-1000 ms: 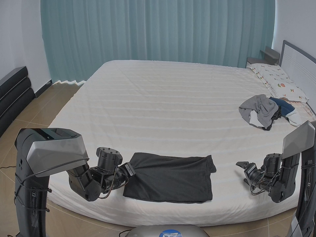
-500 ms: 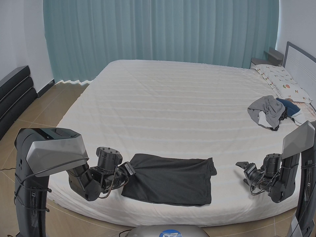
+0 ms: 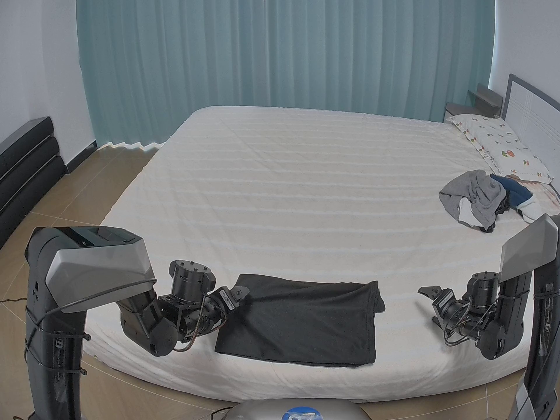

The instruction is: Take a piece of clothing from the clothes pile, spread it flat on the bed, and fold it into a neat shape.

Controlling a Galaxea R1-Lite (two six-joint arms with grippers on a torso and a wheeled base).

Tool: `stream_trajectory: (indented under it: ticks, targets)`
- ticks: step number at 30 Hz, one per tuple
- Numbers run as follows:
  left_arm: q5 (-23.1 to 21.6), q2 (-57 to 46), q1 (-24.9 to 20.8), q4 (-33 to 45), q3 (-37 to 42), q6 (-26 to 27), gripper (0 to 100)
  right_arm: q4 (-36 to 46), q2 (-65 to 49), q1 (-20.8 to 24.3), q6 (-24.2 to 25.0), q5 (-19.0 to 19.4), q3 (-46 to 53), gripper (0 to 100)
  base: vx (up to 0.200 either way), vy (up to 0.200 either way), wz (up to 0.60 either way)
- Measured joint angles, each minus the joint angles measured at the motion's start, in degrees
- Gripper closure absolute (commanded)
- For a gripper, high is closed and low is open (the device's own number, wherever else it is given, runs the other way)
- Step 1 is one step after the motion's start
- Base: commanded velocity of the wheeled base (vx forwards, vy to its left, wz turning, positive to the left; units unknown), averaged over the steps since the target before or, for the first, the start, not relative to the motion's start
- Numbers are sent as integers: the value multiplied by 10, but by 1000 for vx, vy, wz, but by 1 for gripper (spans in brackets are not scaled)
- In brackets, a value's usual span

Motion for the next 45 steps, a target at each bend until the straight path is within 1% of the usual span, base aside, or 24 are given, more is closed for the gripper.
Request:
stream_trajectory:
  ticks: [15,21,26,29,31,32,33,37,39,43,45]
  targets:
    - [-4,-21,43,-1,1,-2,0,0,0,-1,1,1,-1,0,0,0,0]
    - [2,-41,53,-1,4,9,0,0,-2,-2,-1,0,-6,0,0,0,0]
    - [6,-75,63,-2,26,20,0,0,-19,1,-19,-1,-2,0,0,0,0]
    - [10,-109,69,-2,50,36,0,0,-51,5,-51,-2,12,0,0,0,0]
    - [13,-138,74,-2,70,50,0,0,-82,9,-84,-5,27,0,0,0,0]
    - [16,-161,77,-2,84,61,0,0,-107,12,-110,-9,41,0,0,0,0]
    - [17,-173,79,-2,91,65,0,0,-119,13,-123,-12,47,0,0,0,0]
    - [25,-263,86,-3,136,102,0,0,-212,19,-206,-31,93,0,0,0,0]
    - [30,-309,89,-3,155,119,0,2,-257,21,-237,-41,110,0,0,0,0]
    - [36,-400,92,-1,187,152,0,30,-354,22,-290,-57,132,0,0,0,0]
    - [39,-453,93,1,203,172,0,57,-415,23,-320,-63,141,0,0,0,0]
